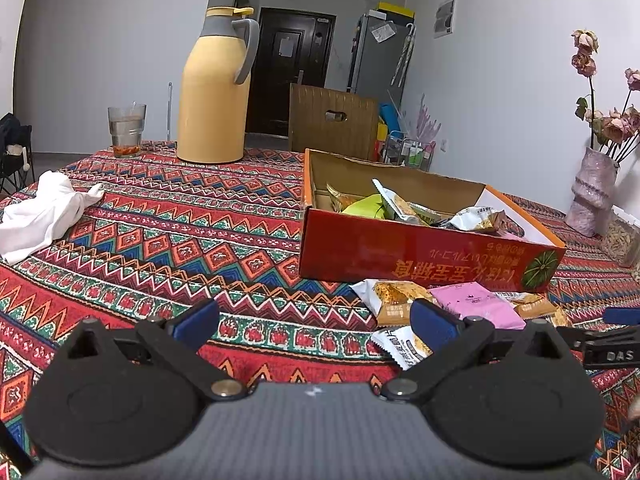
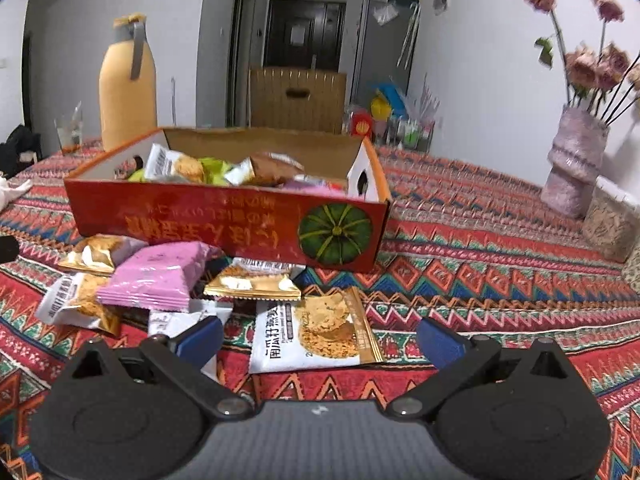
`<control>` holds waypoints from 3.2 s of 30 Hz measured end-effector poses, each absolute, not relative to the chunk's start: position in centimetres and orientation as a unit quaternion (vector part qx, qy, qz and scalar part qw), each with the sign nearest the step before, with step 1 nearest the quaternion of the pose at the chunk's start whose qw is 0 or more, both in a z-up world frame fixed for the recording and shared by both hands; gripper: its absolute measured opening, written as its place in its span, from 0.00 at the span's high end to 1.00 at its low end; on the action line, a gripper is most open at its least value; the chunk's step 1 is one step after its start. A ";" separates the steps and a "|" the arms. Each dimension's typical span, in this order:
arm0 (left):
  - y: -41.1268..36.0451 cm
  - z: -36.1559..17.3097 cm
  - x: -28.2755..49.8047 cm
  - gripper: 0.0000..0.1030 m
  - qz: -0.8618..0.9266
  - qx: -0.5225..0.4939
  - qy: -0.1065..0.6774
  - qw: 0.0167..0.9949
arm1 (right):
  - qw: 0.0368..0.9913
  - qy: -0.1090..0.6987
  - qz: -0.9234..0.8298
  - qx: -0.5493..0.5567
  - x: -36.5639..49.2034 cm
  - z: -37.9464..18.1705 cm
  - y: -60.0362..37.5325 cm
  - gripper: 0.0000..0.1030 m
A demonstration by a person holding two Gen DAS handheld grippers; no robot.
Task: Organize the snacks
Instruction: 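Grasp a white biscuit packet with the right gripper while the left grasps another, then carry both biscuit packets into the cardboard box and open both grippers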
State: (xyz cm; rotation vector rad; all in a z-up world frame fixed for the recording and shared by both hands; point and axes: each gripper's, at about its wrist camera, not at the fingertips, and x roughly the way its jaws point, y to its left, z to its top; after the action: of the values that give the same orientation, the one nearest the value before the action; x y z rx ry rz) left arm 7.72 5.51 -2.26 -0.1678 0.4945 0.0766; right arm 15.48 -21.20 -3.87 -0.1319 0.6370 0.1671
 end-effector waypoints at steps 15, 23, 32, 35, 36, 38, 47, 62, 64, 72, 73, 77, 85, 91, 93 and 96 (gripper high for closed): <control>5.6 -2.5 8.1 0.00 0.042 -0.084 0.256 0.962 | 0.927 0.364 0.089 -0.022 20.0 -6.8 -21.2 0.00; 5.5 -2.6 8.2 0.00 0.048 -0.080 0.259 0.961 | 0.934 0.340 0.109 -0.022 19.0 -6.5 -21.2 0.33; 3.7 -2.4 9.6 0.00 0.040 -0.062 0.309 0.948 | 0.950 0.283 0.129 -0.025 16.7 -5.4 -21.1 0.49; 2.2 -2.5 10.4 0.00 0.035 -0.057 0.329 0.942 | 0.959 0.255 0.125 -0.019 15.9 -4.8 -21.5 0.49; 1.6 -2.6 10.9 0.00 0.037 -0.054 0.338 0.939 | 0.961 0.246 0.124 -0.013 15.6 -4.5 -21.8 0.49; 0.5 -2.9 11.7 0.00 0.035 -0.051 0.355 0.933 | 0.965 0.234 0.123 -0.006 15.2 -4.3 -22.3 0.49; -3.9 -4.7 14.8 0.00 0.057 -0.018 0.409 0.910 | 0.968 0.209 0.136 0.013 14.0 -3.7 -23.2 0.48; -3.5 -4.3 13.6 0.34 0.055 -0.044 0.380 0.922 | 0.970 0.194 0.146 0.023 13.5 -3.5 -23.5 0.48; -3.1 -4.4 13.0 0.36 0.051 -0.047 0.375 0.924 | 0.970 0.195 0.146 0.023 13.6 -3.6 -23.4 0.48; -2.2 -4.2 11.3 0.44 0.045 -0.045 0.366 0.929 | 0.970 0.195 0.144 0.018 13.6 -3.7 -23.1 0.47; -2.2 -4.2 11.1 0.44 0.043 -0.044 0.364 0.929 | 0.970 0.195 0.144 0.018 13.6 -3.7 -23.1 0.47; -2.1 -3.7 10.0 0.45 0.033 -0.041 0.347 0.936 | 0.970 0.195 0.144 0.017 13.6 -3.8 -23.1 0.47; -1.2 -1.4 8.0 0.45 0.022 -0.045 0.310 0.949 | 0.970 0.192 0.150 0.009 13.5 -3.7 -22.7 0.47; -0.6 0.6 7.9 0.45 0.021 -0.044 0.284 0.957 | 0.970 0.192 0.150 0.000 13.3 -2.8 -22.2 0.48; -0.4 1.2 8.1 0.45 0.019 -0.045 0.278 0.959 | 0.971 0.187 0.152 0.003 13.1 -2.1 -22.1 0.48; -0.2 2.2 8.6 0.45 0.018 -0.047 0.268 0.962 | 0.972 0.177 0.154 -0.001 13.0 -1.0 -21.8 0.48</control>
State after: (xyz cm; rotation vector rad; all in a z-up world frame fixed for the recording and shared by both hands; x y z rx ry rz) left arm 8.65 -0.21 2.16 -0.0944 0.5425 0.0367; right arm 12.96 -21.76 -0.97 -0.0023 0.3565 0.3117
